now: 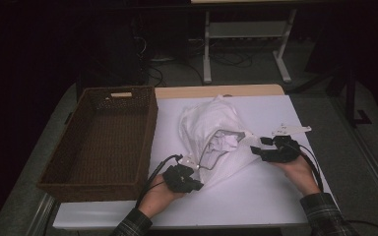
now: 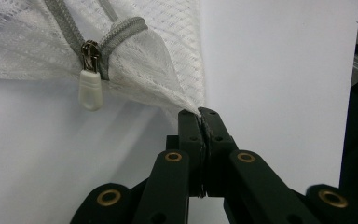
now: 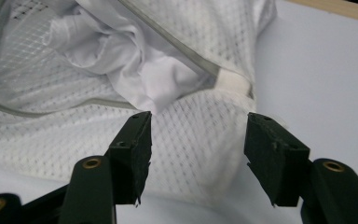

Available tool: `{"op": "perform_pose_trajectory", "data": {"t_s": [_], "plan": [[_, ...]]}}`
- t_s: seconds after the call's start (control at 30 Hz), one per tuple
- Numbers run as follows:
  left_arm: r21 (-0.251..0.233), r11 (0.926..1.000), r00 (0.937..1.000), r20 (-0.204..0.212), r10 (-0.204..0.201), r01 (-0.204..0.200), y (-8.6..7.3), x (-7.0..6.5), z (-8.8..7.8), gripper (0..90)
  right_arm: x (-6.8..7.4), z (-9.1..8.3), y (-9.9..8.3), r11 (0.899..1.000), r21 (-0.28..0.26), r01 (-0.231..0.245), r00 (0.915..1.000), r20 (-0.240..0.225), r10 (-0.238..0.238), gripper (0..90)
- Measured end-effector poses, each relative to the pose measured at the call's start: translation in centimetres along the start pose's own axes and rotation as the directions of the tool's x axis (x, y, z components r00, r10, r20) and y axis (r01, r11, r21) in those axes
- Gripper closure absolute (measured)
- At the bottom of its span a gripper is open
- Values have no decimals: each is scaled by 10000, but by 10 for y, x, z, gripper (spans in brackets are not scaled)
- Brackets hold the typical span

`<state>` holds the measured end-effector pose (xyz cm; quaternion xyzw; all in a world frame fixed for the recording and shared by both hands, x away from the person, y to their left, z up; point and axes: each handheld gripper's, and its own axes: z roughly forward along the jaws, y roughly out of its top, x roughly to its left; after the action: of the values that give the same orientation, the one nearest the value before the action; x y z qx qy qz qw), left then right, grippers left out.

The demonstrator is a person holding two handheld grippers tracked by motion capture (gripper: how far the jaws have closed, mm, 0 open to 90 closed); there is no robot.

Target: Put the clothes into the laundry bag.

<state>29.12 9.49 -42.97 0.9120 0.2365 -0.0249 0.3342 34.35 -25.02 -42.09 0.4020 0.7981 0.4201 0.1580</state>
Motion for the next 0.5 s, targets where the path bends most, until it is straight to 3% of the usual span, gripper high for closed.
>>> {"op": "perform_pose_trajectory", "data": {"t_s": [0.13,0.3,0.5], "plan": [[14,10000,10000,10,-22,22,0,0,0,884,-11,-1,-5,9994,-51,-344,9994,-10,344,417],[21,10000,10000,4,-20,20,0,0,0,884,-15,6,-9,9988,241,-421,9991,32,420,431],[14,10000,10000,-5,-26,26,0,0,0,884,-16,15,-15,9967,706,-413,9986,-298,435,569]]}}
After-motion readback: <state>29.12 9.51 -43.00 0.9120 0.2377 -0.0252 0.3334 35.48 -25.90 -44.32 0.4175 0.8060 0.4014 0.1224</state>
